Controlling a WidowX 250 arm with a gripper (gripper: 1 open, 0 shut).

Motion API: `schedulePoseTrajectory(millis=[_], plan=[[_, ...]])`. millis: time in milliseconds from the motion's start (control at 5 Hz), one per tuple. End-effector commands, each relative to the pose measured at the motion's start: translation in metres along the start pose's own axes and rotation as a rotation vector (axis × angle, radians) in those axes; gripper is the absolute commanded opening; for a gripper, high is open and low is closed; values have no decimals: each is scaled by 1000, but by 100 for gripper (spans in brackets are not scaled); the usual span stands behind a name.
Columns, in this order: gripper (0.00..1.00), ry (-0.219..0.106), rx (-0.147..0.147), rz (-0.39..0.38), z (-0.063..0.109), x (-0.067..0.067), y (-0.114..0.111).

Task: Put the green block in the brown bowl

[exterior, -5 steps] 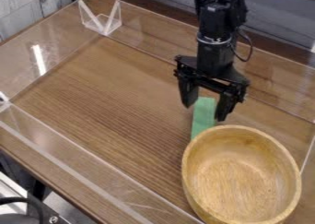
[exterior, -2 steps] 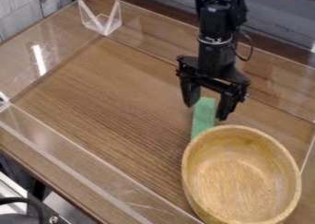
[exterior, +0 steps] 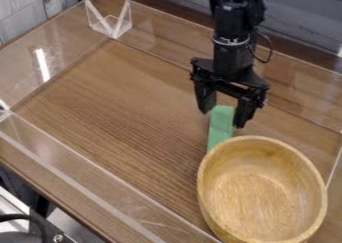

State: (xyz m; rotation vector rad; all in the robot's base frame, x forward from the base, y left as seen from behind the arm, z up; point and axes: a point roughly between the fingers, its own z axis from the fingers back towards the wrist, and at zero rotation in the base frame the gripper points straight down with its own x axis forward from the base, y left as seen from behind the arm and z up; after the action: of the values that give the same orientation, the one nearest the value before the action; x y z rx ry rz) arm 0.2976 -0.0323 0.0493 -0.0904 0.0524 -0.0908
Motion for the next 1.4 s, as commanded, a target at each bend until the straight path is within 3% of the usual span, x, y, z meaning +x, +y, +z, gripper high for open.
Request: schedulePoseTrajectory(millis=[0,600,1200], plan=[[100,-60,-3,1,15,12,4],[100,-58,-9,2,12,14,7],[100,-68,-16,5,-8,16,9]])
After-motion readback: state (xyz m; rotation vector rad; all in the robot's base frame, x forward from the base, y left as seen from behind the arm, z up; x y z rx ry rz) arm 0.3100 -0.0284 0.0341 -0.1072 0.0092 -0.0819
